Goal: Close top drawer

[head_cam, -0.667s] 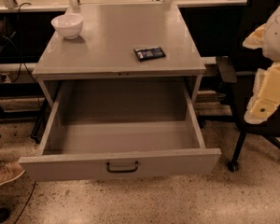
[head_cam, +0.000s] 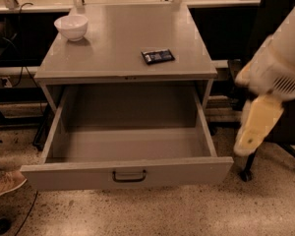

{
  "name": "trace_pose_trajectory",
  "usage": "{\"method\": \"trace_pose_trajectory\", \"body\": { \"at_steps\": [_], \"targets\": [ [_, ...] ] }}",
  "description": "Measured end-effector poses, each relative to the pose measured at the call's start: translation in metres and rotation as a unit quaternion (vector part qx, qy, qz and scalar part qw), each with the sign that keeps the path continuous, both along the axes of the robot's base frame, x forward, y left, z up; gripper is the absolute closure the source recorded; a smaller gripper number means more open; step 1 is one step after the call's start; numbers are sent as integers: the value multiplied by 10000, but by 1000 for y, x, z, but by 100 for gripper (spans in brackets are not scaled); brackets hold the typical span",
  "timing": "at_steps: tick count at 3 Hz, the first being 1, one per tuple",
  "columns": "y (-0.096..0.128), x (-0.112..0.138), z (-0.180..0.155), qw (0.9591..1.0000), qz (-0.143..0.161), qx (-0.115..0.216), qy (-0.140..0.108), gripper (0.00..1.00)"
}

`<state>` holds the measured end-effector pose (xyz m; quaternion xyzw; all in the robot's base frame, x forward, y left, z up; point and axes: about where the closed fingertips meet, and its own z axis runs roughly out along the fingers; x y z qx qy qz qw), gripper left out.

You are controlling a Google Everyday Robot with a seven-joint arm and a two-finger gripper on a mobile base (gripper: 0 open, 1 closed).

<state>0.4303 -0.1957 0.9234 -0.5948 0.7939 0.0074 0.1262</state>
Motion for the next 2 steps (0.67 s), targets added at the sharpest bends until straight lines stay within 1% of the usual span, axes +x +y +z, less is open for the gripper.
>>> {"method": "trace_pose_trajectory", "body": {
  "at_steps": [1, 2],
  "targets": [
    [29, -14, -74, 9959, 20, 288, 854, 0],
    [42, -27, -123, 9899, 5, 439, 1346, 18]
  ]
}}
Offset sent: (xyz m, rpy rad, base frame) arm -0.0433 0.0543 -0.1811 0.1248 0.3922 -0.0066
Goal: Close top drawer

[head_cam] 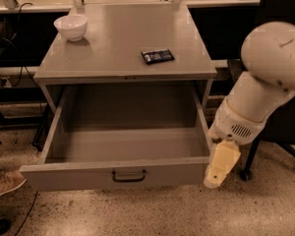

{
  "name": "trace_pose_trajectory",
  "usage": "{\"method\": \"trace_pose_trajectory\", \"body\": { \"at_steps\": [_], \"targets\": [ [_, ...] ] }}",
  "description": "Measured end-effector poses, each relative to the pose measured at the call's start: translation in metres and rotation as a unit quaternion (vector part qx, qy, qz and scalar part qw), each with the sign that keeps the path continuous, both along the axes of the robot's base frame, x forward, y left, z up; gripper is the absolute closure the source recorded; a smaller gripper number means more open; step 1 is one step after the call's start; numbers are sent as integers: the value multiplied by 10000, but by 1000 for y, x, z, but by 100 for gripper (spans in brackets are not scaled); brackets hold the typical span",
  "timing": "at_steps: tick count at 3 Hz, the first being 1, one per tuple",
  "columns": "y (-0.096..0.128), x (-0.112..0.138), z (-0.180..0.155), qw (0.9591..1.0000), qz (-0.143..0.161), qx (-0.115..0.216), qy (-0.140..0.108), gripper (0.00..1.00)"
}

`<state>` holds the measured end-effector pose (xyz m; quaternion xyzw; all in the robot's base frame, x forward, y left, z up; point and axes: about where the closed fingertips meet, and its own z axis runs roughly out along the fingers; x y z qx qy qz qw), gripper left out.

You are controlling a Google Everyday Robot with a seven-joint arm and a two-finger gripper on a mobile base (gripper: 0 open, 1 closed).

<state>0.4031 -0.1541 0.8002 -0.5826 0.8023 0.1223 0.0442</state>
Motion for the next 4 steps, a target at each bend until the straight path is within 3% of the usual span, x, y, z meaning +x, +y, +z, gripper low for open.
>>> {"method": "trace_pose_trajectory", "body": {
  "at_steps": [1, 2, 3, 4],
  "targets": [
    [9, -12, -31, 9996, 57, 59, 259, 49],
    [18, -18, -46, 9993, 141, 58, 333, 72],
    [22, -22, -72, 9995, -45, 84, 288, 95],
    [30, -18, -101, 9994, -298, 190, 62, 100]
  ]
}}
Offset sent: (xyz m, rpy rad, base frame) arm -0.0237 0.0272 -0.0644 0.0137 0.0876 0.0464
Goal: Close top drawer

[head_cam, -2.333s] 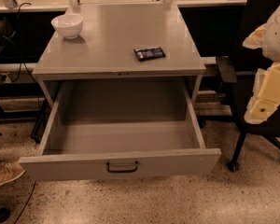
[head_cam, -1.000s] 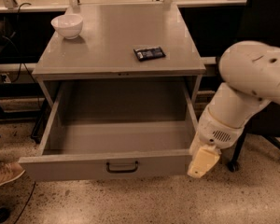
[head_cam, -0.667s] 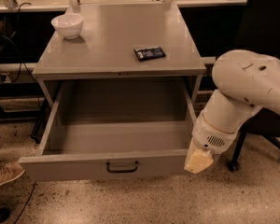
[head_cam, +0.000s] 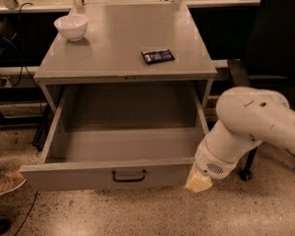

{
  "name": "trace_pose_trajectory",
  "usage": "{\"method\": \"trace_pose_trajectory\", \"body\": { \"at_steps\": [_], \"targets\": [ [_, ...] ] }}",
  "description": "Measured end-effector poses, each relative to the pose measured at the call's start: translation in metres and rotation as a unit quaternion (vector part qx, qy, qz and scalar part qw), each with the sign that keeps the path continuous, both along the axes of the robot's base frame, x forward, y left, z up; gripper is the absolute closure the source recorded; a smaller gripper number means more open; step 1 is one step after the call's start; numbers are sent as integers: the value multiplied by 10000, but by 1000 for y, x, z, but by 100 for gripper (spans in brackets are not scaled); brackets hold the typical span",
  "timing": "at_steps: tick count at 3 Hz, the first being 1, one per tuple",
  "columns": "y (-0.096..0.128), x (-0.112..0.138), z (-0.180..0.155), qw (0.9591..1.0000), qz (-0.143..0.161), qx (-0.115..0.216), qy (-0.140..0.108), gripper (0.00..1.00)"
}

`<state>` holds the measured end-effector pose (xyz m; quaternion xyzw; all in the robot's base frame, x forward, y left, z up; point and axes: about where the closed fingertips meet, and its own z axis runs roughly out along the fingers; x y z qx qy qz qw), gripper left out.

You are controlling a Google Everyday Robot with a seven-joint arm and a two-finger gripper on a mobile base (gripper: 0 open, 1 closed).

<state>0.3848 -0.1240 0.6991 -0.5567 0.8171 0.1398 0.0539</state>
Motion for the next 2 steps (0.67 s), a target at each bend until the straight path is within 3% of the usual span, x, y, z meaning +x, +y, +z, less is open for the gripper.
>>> {"method": "trace_pose_trajectory", "body": {
  "at_steps": [1, 2],
  "targets": [
    [12, 6, -27, 9998, -96, 81, -163, 100],
    [37, 42, -46, 9978, -113, 205, -617, 100]
  ]
}}
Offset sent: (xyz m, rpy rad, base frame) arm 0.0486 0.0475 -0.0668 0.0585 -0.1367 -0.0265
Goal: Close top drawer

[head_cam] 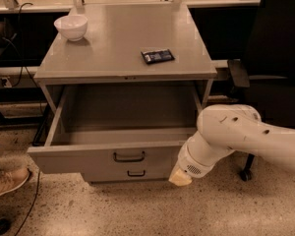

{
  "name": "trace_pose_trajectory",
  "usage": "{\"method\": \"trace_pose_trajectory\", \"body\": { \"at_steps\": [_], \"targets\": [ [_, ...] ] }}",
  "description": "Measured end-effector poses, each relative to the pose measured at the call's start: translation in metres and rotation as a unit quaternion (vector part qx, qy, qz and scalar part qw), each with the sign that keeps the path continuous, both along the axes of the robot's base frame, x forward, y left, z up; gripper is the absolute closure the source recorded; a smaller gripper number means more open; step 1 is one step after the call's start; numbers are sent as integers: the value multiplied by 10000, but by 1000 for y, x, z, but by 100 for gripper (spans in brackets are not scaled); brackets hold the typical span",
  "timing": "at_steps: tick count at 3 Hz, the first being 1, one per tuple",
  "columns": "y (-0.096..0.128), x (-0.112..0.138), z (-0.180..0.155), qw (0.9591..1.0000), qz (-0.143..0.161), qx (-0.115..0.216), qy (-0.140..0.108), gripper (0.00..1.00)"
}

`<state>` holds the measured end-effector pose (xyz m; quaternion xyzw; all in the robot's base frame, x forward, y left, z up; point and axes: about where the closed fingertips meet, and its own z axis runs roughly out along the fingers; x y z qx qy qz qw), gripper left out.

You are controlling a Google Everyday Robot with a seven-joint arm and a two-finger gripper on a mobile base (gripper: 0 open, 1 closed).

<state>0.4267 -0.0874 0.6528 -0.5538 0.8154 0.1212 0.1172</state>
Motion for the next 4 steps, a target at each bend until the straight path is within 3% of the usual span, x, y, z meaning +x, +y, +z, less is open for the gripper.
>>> {"method": "trace_pose_trajectory", "body": {
  "at_steps": [2, 4],
  "targets": [
    [-5, 7, -4, 9999, -43, -7, -132, 100],
    [-17, 66, -20, 9981, 97, -100, -599, 100]
  ]
}}
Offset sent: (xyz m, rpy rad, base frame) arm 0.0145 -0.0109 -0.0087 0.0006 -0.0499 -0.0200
